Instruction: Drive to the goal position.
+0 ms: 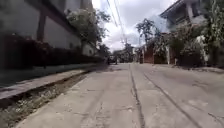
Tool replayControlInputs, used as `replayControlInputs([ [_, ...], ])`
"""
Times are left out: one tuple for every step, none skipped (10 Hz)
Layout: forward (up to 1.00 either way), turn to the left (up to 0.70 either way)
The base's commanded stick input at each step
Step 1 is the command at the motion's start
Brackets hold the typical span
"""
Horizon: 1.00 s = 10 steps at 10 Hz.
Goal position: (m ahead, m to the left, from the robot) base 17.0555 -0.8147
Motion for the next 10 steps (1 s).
replayControlInputs([
  [1.00, 0.00],
  [1.00, -0.18],
  [1.00, -0.37],
  [1.00, -0.40],
  [1.00, -0.22],
  [1.00, -0.07],
  [1.00, 0.00],
  [1.00, 0.00],
  [1.00, 0.00],
  [1.00, 0.00],
])
